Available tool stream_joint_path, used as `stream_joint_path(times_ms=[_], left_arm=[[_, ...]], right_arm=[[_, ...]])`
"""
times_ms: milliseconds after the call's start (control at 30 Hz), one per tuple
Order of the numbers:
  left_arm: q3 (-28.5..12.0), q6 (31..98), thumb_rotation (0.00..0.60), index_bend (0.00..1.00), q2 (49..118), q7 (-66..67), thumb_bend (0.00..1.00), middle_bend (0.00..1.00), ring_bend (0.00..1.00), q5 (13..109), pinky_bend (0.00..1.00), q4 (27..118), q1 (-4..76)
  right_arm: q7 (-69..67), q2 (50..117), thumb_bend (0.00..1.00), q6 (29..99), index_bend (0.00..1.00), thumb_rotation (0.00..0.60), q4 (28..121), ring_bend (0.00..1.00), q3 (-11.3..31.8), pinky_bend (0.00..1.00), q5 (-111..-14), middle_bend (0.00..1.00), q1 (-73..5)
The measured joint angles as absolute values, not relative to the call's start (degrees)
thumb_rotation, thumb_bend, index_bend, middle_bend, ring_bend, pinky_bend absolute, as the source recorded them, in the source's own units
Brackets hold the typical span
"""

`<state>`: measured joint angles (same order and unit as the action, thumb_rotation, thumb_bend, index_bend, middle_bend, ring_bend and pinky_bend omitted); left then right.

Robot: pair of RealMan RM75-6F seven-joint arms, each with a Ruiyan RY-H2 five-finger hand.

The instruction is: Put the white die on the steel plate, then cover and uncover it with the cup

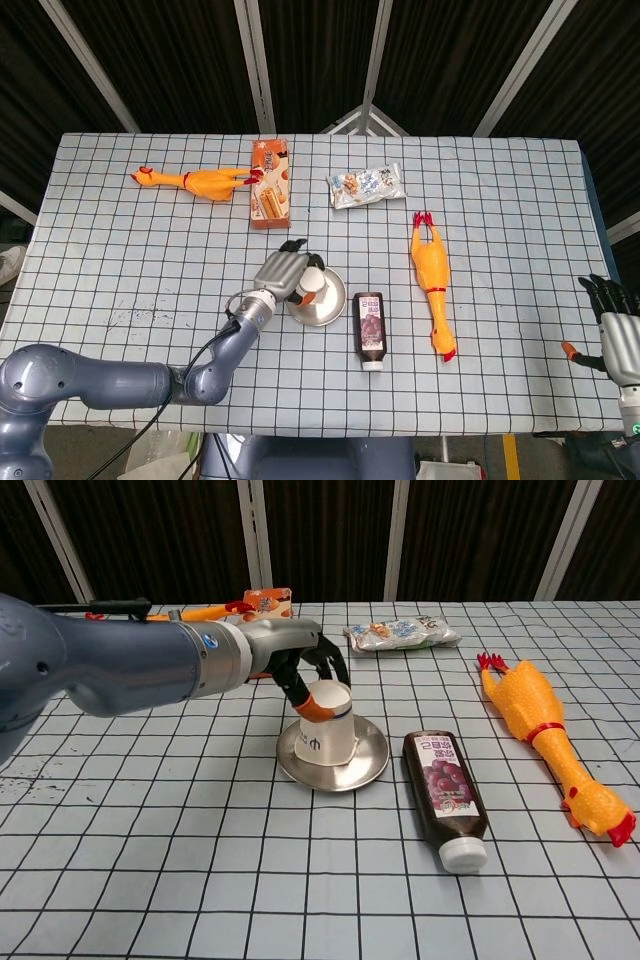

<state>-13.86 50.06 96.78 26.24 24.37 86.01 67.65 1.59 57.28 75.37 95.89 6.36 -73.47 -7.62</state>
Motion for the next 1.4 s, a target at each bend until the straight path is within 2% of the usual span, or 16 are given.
stream_joint_path(times_ms=[200, 467, 533, 767, 1000, 1300, 1400], left_arm=[[-14.02, 42.72, 0.6, 0.4, 95.81, 25.35, 0.57, 0.35, 0.02, 23.74, 0.0, 86.24, 67.83], [-13.33, 52.41, 0.6, 0.4, 96.42, 26.59, 0.57, 0.35, 0.02, 24.32, 0.0, 85.98, 67.79], [-13.74, 51.9, 0.6, 0.4, 96.14, 25.63, 0.57, 0.35, 0.02, 23.73, 0.0, 86.23, 67.63], [-12.86, 42.67, 0.6, 0.39, 96.43, 26.69, 0.57, 0.35, 0.02, 24.39, 0.0, 85.3, 67.91], [-14.12, 48.44, 0.6, 0.39, 96.35, 24.48, 0.57, 0.35, 0.02, 22.61, 0.0, 85.74, 67.44], [-14.99, 43.21, 0.6, 0.39, 96.14, 20.45, 0.57, 0.35, 0.03, 20.96, 0.0, 85.58, 67.08], [-14.65, 44.76, 0.6, 0.39, 96.35, 21.06, 0.57, 0.35, 0.03, 22.35, 0.0, 85.42, 66.99]], right_arm=[[1.67, 57.06, 0.21, 75.36, 0.12, 0.6, 96.11, 0.07, 6.52, 0.0, -73.34, 0.09, -7.7], [1.93, 57.12, 0.21, 75.03, 0.12, 0.6, 96.07, 0.07, 6.48, 0.0, -73.18, 0.09, -7.83], [2.0, 57.11, 0.21, 75.14, 0.12, 0.6, 96.17, 0.07, 6.47, 0.0, -73.17, 0.09, -7.78], [2.0, 57.01, 0.21, 75.09, 0.12, 0.6, 96.27, 0.07, 6.43, 0.0, -73.06, 0.09, -7.7], [2.04, 57.0, 0.21, 75.16, 0.12, 0.6, 96.35, 0.07, 6.38, 0.0, -73.12, 0.09, -7.67], [2.1, 56.87, 0.21, 75.16, 0.12, 0.6, 96.56, 0.07, 6.27, 0.0, -73.21, 0.09, -7.58], [2.14, 56.86, 0.21, 75.23, 0.12, 0.6, 96.58, 0.07, 6.3, 0.0, -73.13, 0.09, -7.56]])
